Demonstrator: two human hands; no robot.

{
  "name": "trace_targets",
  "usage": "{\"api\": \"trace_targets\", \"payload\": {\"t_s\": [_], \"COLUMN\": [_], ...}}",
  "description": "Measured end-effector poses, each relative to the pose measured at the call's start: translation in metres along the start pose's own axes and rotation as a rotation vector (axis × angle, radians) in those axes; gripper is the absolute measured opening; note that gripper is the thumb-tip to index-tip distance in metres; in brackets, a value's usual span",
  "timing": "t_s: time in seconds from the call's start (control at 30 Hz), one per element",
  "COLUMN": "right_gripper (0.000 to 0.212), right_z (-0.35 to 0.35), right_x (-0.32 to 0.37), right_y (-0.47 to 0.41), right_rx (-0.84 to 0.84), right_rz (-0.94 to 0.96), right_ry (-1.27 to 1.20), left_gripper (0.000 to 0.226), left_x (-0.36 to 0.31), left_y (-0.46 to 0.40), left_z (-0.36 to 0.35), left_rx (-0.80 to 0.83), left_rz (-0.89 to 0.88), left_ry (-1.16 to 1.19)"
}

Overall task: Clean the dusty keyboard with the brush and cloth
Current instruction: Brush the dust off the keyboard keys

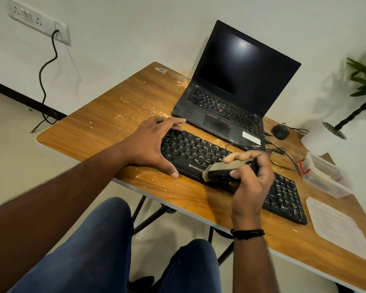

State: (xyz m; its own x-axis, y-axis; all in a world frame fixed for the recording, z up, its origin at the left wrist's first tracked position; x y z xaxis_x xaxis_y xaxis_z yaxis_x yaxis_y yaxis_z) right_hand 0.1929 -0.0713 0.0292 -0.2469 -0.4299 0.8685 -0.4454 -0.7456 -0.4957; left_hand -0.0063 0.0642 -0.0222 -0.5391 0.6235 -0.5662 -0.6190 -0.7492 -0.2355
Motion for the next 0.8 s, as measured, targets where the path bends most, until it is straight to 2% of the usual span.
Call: {"api": "trace_targets", "payload": {"t_s": [0.07, 0.17, 0.2, 0.3, 0.43, 0.53, 0.67, 0.8], "right_gripper": [0.019, 0.022, 0.024, 0.020, 0.023, 0.023, 0.024, 0.023], "right_z": [-0.002, -0.021, -0.024, -0.026, -0.033, -0.033, -0.052, -0.049], "right_x": [-0.004, -0.006, -0.005, -0.009, -0.010, -0.011, -0.014, -0.017], "right_y": [0.001, 0.008, 0.009, 0.008, 0.001, -0.007, 0.001, -0.007], "right_rx": [-0.011, 0.162, 0.169, 0.060, 0.165, 0.128, 0.258, 0.156], "right_rz": [-0.021, -0.074, -0.056, -0.023, -0.047, -0.019, -0.080, -0.076], "right_ry": [0.000, -0.039, -0.044, -0.043, -0.020, -0.062, -0.083, -0.134], "left_gripper": [0.136, 0.135, 0.135, 0.136, 0.136, 0.136, 0.135, 0.142], "left_x": [0.002, 0.003, 0.004, 0.006, 0.008, 0.008, 0.008, 0.006], "left_y": [-0.001, -0.002, -0.001, -0.002, -0.003, -0.004, -0.004, -0.004], "left_z": [-0.001, -0.002, -0.003, -0.004, -0.004, -0.005, -0.003, -0.002], "left_rx": [0.005, 0.019, 0.019, 0.019, 0.027, 0.025, 0.028, 0.035], "left_rz": [0.001, 0.018, 0.017, 0.030, 0.036, 0.025, 0.027, 0.008], "left_ry": [-0.003, -0.004, -0.006, -0.009, -0.003, -0.002, -0.005, 0.032]}}
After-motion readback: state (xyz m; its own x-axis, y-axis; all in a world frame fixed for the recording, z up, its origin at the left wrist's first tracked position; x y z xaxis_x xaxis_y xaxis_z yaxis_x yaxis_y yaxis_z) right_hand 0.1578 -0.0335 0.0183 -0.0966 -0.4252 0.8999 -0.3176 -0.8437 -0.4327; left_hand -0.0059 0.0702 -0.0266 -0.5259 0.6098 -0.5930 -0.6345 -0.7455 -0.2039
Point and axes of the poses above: each hand's wrist, its own y-axis away from the middle knuckle, its own z-axis out of the back of the hand, x = y × z, the point moved 5 cm from there along -y, towards the middle knuckle, and after that the axes turned 3 degrees about -y, right-handed, at the moved point
